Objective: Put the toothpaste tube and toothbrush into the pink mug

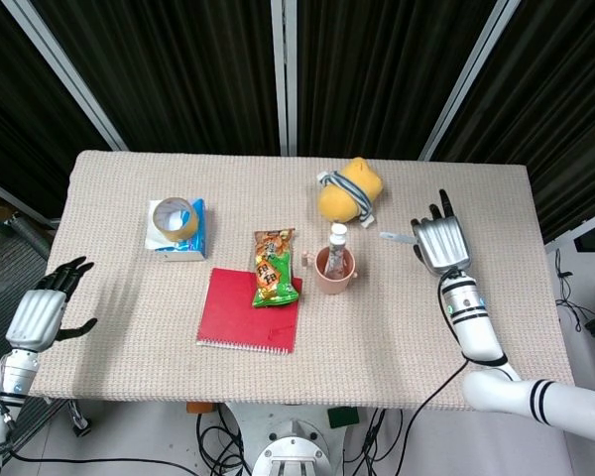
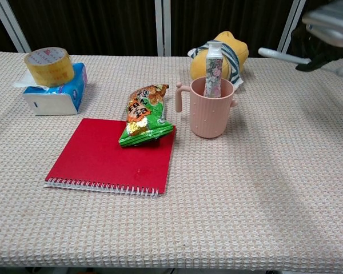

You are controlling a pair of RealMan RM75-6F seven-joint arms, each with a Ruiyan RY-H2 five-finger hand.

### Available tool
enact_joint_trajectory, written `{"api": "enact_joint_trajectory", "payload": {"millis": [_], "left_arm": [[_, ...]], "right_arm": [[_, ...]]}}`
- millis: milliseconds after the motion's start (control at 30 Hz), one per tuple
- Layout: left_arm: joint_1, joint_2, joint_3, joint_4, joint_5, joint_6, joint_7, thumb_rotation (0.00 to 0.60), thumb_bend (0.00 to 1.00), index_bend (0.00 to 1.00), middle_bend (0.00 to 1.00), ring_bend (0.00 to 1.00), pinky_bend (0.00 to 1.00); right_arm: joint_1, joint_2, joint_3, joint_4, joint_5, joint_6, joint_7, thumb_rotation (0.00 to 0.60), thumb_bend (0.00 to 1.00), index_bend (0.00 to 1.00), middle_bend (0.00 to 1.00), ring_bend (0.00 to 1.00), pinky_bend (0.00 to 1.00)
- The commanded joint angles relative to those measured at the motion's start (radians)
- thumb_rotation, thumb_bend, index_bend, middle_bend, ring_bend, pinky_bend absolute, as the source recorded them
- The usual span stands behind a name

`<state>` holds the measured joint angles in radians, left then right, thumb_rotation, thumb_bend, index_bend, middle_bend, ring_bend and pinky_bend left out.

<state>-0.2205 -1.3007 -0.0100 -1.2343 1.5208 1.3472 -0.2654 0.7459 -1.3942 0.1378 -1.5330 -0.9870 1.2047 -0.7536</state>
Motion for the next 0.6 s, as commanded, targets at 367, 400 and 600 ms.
{"api": "enact_joint_trajectory", "payload": {"millis": [367,400,600], "left_arm": [[-0.001,-0.009,0.003,0.003,0.01,0.007,-0.005,0.6,0.16,0.11,0.05,0.09,0.22],[-0.001,-0.009,0.003,0.003,0.01,0.008,-0.006,0.6,0.16,0.11,0.05,0.09,0.22],[0.002,-0.01,0.005,0.01,0.01,0.01,-0.014,0.6,0.16,0.11,0.05,0.09,0.22]], "right_arm": [[0.056,0.178,-0.056,-0.047,-0.468,0.127,-0.364,0.6,0.75,0.69,0.63,0.22,0.0],[0.063,0.18,-0.061,-0.043,-0.491,0.118,-0.388,0.6,0.75,0.69,0.63,0.22,0.0],[0.112,0.2,-0.078,-0.026,-0.62,0.045,-0.512,0.6,0.75,0.69,0.63,0.22,0.0]]}}
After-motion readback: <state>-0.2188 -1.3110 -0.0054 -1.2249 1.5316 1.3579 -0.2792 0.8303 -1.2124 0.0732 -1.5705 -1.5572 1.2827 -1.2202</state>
